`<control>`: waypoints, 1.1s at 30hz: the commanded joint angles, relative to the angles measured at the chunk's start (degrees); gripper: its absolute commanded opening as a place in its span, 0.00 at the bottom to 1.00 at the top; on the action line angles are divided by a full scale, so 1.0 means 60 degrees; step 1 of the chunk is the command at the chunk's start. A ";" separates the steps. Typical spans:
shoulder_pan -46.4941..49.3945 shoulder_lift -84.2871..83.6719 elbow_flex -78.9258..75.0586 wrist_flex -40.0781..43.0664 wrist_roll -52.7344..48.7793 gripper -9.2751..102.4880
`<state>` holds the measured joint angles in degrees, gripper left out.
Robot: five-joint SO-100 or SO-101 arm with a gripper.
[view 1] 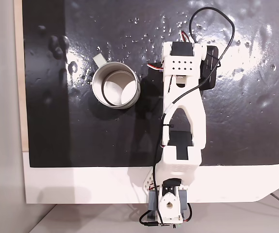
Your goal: Grasp a pengrip and put it in the cup.
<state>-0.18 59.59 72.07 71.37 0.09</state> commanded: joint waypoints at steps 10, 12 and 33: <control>0.0923 0.3955 -0.2036 0.2373 -0.0264 0.08; 0.0996 0.4438 -0.2490 0.2798 -0.0308 0.08; -0.3296 0.5347 -0.3984 0.4233 -0.0791 0.08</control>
<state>-16.61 89.38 50.62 96.33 -3.69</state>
